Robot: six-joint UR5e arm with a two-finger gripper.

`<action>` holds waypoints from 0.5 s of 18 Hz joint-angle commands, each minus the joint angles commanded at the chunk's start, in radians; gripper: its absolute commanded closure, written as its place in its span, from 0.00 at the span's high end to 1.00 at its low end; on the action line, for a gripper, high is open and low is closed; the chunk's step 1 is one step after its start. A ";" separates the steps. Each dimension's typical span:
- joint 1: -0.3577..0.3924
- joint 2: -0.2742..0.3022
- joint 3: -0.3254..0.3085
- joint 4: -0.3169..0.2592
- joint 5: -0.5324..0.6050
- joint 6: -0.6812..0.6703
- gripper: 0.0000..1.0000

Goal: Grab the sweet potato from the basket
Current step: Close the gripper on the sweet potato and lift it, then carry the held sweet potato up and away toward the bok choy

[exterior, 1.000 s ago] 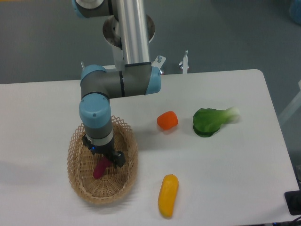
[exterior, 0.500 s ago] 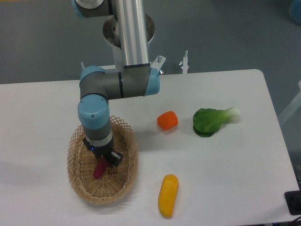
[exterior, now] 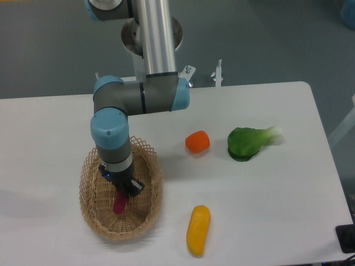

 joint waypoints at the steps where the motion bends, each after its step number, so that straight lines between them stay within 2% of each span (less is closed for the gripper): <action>1: 0.011 0.009 0.017 -0.002 0.000 0.012 0.32; 4: 0.054 0.046 0.052 -0.018 -0.002 0.032 0.32; 9: 0.181 0.120 0.074 -0.142 -0.023 0.181 0.32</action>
